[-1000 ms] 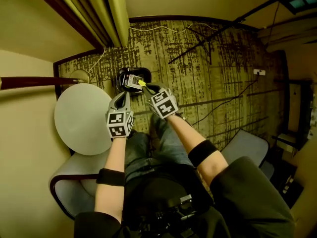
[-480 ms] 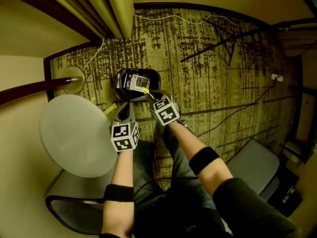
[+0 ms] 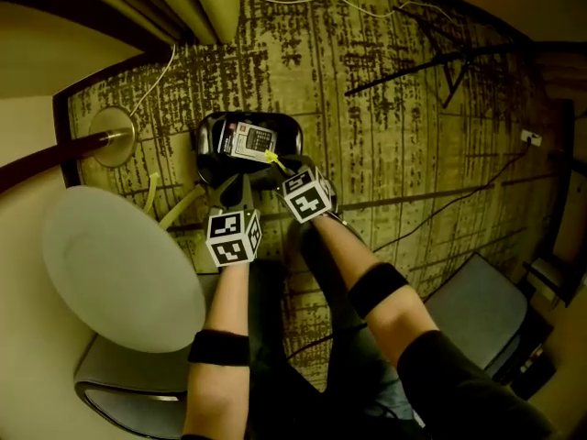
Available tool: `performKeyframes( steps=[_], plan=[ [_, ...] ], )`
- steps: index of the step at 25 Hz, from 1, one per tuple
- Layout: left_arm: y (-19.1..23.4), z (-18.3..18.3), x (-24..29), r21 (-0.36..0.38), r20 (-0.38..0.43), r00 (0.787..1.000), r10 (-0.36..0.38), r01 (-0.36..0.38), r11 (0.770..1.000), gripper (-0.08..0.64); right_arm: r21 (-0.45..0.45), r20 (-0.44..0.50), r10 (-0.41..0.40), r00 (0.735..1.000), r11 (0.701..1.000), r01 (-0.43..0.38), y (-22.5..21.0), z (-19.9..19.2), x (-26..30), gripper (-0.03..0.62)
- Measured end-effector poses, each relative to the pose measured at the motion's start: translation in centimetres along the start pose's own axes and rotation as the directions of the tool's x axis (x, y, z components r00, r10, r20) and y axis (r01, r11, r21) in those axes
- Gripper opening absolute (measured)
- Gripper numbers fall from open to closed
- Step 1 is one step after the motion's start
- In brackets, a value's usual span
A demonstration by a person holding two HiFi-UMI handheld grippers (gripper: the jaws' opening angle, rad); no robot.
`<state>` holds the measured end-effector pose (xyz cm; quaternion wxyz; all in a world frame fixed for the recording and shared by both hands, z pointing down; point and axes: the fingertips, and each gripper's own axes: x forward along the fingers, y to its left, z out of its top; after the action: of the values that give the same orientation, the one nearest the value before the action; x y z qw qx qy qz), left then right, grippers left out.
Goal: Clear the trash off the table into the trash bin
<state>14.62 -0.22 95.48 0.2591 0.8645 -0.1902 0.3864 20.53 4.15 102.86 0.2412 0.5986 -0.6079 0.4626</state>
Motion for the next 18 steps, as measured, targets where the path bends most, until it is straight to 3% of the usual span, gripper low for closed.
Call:
performKeyframes(
  steps=[6, 10, 11, 18],
  plan=[
    [0.1, -1.1, 2.2, 0.006, 0.002, 1.0, -0.012, 0.012, 1.0, 0.0, -0.024, -0.048, -0.002, 0.999, 1.0, 0.001, -0.7, -2.5, 2.8, 0.212],
    [-0.1, -1.3, 2.4, 0.002, 0.001, 1.0, -0.011, 0.011, 1.0, 0.0, -0.038, -0.044, -0.009, 0.999, 0.999, 0.007, -1.1, -2.6, 2.9, 0.246],
    [-0.2, -1.4, 2.3, 0.002, 0.002, 1.0, -0.011, 0.011, 1.0, 0.0, -0.041, -0.042, -0.01, 0.999, 0.999, 0.008, -1.1, -2.6, 2.9, 0.281],
    [-0.4, -1.5, 1.5, -0.003, 0.008, 1.0, -0.013, 0.013, 1.0, 0.0, -0.059, -0.043, -0.001, 0.999, 0.998, -0.001, -0.3, -2.3, 2.6, 0.313]
  ],
)
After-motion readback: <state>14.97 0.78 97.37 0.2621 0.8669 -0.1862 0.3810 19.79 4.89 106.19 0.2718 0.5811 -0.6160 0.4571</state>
